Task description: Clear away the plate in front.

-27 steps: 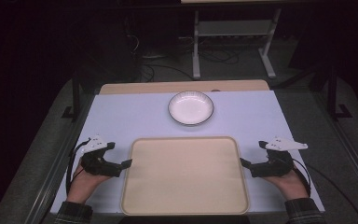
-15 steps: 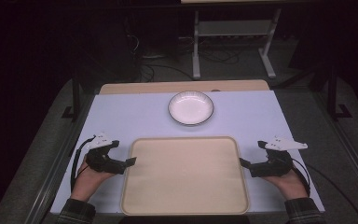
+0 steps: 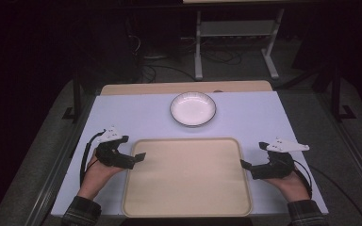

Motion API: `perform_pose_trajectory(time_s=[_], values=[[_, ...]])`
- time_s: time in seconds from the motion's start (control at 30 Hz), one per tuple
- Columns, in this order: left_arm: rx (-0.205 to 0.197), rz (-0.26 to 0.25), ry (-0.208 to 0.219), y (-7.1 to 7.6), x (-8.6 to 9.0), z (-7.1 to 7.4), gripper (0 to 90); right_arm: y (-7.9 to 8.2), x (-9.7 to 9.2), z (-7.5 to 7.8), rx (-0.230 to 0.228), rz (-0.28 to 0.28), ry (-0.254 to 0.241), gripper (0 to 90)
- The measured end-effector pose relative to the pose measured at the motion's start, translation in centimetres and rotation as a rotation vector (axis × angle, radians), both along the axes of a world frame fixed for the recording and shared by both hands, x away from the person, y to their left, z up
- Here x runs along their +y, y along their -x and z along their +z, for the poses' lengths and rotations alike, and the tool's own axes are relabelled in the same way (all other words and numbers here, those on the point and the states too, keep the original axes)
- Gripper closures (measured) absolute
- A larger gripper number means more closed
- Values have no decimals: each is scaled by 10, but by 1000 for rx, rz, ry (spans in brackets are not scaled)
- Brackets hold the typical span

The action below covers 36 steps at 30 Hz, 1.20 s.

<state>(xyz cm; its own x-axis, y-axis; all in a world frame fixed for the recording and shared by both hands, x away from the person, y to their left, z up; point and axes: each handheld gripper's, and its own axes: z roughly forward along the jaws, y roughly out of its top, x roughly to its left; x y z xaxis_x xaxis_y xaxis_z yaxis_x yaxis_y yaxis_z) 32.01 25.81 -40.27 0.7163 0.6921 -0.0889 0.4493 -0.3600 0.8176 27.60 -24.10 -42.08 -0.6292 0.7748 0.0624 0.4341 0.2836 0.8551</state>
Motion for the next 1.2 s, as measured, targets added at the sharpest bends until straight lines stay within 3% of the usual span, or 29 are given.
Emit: perform_pose_trajectory(time_s=[0.97, 1.2], values=[[-5, -23, 47, -47, -39, 15, 0, 2, -2, 2, -7, -20, -20, 13], [2, -22, 32, -59, -47, 16, 0, 2, -2, 2, -8, -18, -30, 13]])
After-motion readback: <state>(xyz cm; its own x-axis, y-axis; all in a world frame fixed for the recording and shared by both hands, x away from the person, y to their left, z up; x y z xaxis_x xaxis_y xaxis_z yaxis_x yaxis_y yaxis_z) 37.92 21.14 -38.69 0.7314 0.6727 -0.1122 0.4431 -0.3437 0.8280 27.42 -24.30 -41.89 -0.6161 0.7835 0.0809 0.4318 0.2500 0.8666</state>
